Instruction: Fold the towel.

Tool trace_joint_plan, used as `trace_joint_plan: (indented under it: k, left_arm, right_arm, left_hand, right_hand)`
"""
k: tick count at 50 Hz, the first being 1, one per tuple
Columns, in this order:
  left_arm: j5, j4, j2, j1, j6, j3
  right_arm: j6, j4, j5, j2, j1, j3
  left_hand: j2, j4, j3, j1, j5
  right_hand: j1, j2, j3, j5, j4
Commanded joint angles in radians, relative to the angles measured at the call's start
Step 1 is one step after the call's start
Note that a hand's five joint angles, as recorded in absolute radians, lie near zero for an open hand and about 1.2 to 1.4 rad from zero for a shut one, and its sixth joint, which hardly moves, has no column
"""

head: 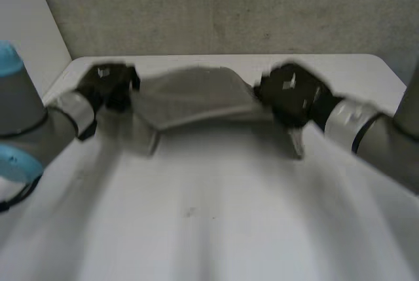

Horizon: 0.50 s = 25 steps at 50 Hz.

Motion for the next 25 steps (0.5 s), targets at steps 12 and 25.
trace_joint_plan:
  k: [12,25]
  left_arm:
    - [-0.001,0.023,-0.147,0.064,0.355,-0.079]
    - [-0.003,0.017,0.064,0.038,0.329,-0.187]
  right_arm:
    - [0.132,-0.117,0.230,0.233,0.095,0.037]
    - [0.166,-0.140,0.270,0.248,0.103,0.051]
  left_hand:
    - [-0.556,-0.557,-0.556,-0.525,-0.546]
    - [-0.789,-0.790,-0.789,-0.758,-0.779]
  right_hand:
    - [0.426,0.217,0.205,0.225,0.202]
    - [0.426,0.217,0.205,0.225,0.202]
